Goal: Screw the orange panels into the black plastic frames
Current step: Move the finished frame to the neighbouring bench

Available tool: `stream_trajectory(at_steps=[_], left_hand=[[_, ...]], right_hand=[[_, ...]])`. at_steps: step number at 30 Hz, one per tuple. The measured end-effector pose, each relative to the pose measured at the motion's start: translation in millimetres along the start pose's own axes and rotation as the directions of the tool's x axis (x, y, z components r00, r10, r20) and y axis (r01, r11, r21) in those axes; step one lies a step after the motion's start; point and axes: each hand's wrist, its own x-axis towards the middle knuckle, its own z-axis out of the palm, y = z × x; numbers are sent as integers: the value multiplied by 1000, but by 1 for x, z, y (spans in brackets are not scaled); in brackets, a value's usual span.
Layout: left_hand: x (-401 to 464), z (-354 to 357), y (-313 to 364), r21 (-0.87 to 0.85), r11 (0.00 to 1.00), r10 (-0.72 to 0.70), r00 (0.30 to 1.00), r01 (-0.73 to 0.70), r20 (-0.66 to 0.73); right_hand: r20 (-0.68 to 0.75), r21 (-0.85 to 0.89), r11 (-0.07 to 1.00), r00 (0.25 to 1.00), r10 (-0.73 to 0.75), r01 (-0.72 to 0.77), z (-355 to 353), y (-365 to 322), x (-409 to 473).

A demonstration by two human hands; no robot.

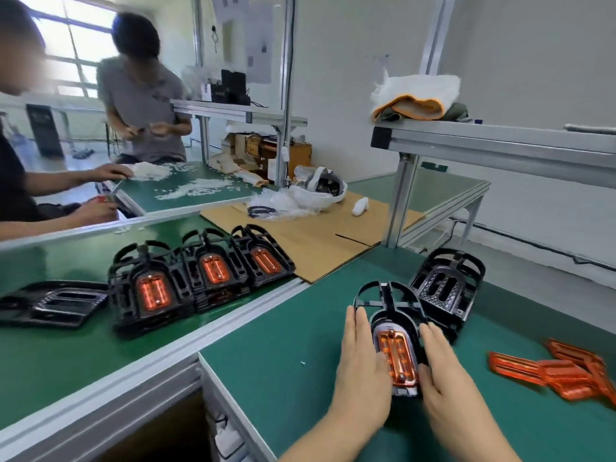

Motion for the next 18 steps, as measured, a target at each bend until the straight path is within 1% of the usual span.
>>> stream_trajectory(at_steps=[5, 9, 11, 14, 18], left_hand=[[13, -41, -18, 5, 999, -41, 992, 42, -117], [31, -77, -33, 19, 999, -39, 971, 45, -238], [45, -94, -38, 20, 999, -35, 953, 43, -299], [66, -121, -44, 52, 997, -32, 919, 57, -393], [91, -156, -54, 63, 996, -24, 868, 63, -496]], right_hand=[[78, -1, 997, 993, -83, 83, 32, -28, 34], [138, 24, 991, 981, -134, 131, 58, -56, 68], [163, 64, 984, 971, -173, 164, 69, -76, 86], [173, 167, 968, 961, -214, 186, 82, -106, 111], [159, 227, 952, 957, -243, 204, 105, -135, 138]])
